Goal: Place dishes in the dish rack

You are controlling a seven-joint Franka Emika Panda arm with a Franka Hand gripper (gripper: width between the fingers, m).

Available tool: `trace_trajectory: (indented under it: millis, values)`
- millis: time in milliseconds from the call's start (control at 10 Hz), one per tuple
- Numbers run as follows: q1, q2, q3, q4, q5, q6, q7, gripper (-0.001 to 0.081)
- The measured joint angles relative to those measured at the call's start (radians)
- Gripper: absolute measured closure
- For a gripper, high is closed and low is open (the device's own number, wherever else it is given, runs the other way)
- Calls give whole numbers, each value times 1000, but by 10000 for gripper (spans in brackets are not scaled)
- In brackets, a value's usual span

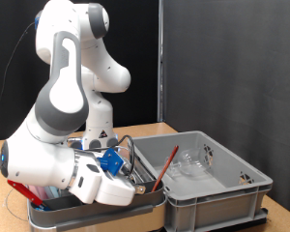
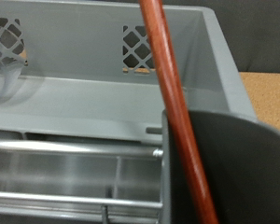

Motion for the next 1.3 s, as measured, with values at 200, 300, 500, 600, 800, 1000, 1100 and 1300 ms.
trace_trajectory:
  millis: [200, 300, 500, 600, 800, 1000, 1100, 1300]
  values:
    - [-1, -1, 9, 4, 32, -22, -16, -1]
    - [-1, -6, 18, 7, 57, -39, -23, -1]
    - [-3, -26, 37, 13, 111, -70, -27, -5]
    - [-3, -40, 44, 13, 122, -72, -27, -5]
    - [0, -84, 61, 14, 151, -72, -15, -5]
    - [2, -135, 77, 15, 164, -72, 9, -5]
    - [1, -158, 85, 15, 174, -72, 17, -5]
    - [2, -205, 101, 20, 181, -87, 55, -5]
